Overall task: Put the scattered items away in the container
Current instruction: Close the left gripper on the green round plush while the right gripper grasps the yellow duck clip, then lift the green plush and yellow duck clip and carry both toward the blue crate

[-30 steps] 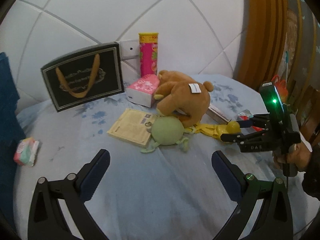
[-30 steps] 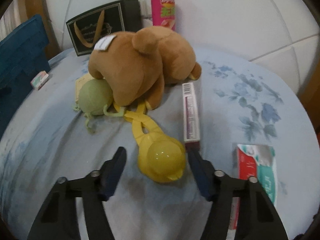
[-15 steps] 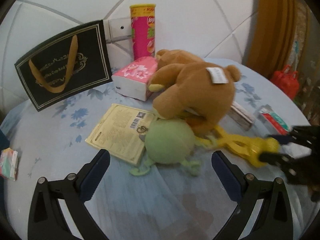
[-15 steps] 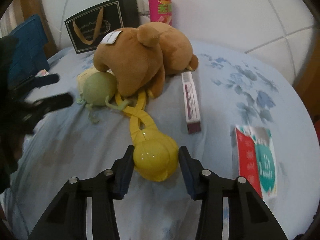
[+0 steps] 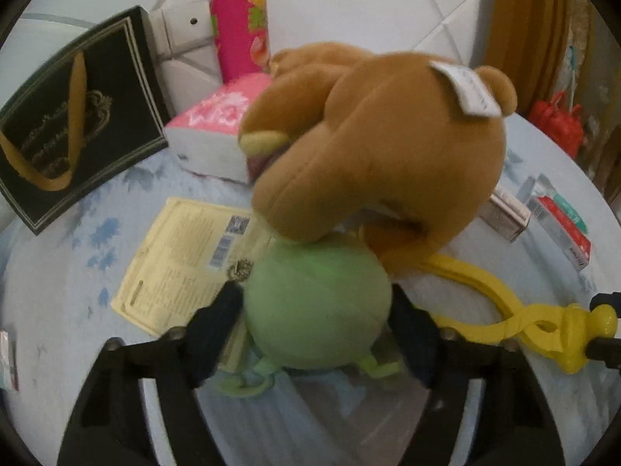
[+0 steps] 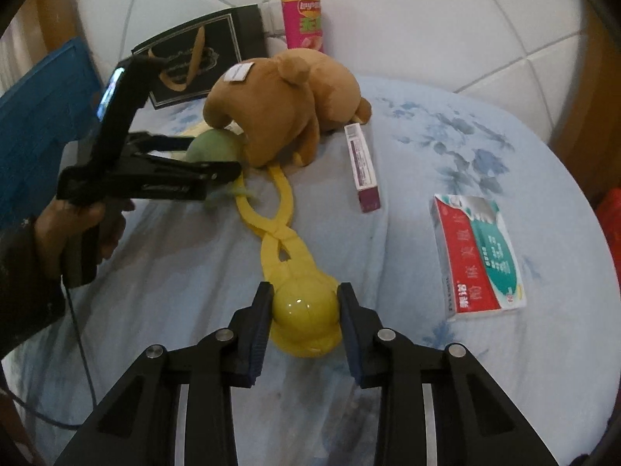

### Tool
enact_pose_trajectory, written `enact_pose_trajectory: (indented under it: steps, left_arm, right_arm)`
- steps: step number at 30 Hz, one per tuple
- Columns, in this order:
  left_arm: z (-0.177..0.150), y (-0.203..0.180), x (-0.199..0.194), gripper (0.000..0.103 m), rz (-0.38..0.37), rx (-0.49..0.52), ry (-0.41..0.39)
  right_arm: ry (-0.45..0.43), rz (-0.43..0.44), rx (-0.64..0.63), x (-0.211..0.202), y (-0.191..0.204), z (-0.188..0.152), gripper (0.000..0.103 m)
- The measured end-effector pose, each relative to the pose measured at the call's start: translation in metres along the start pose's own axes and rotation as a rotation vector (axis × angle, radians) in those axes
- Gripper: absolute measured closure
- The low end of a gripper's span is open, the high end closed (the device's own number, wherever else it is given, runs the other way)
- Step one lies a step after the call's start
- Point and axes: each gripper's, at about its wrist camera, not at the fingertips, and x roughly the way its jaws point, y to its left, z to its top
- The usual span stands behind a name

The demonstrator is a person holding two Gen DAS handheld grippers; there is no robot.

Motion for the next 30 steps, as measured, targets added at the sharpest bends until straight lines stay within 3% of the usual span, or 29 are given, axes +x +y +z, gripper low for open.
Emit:
enact_pose_trajectory:
  steps: [4,6,8,10,13,17,20,21,24,30]
  left_arm:
    - [-0.008,-0.004,-0.007,0.040,-0.009,0.034,-0.015]
    - [-0.010,-0.002,-0.009,0.040,-0.020,0.028,-0.014]
    - [-0.011,-0.003,-0.011,0.040,-0.019,0.034,-0.011]
    - [-0.010,-0.005,-0.013,0.040,-0.029,0.034,-0.013]
    - [-0.011,-0.005,-0.016,0.040,-0.040,0.032,-0.010]
    - [-0.017,-0.006,-0.021,0.040,-0.047,0.033,-0.015]
    - [-0.022,-0.009,-0.024,0.040,-0.057,0.046,-0.014]
    - [-0.025,-0.009,-0.027,0.040,-0.060,0.050,-0.018]
    - [-0.031,-0.006,-0.033,0.040,-0.069,0.037,-0.027]
    - [-0.040,-0.005,-0.064,0.040,-0.072,0.027,-0.083]
  right_arm:
    - [0.016,0.000,0.006,0.000,-0.004,-0.005,0.068]
    - [0.006,0.003,0.009,-0.003,-0.008,-0.006,0.038]
    - [-0.028,0.033,-0.001,-0.007,-0.007,0.001,0.028]
    - [-0.063,0.064,-0.012,-0.012,-0.006,0.007,0.026]
    - [-0.011,0.092,-0.060,0.010,0.004,0.023,0.026]
    - [0.100,0.044,-0.154,0.047,0.021,0.039,0.035]
    - [0.182,-0.019,-0.205,0.068,0.028,0.039,0.055]
    - [0.187,-0.029,-0.212,0.066,0.030,0.037,0.070]
    - [0.170,-0.068,-0.248,0.055,0.040,0.024,0.071]
    - [0.068,-0.058,-0.152,0.018,0.045,0.004,0.071]
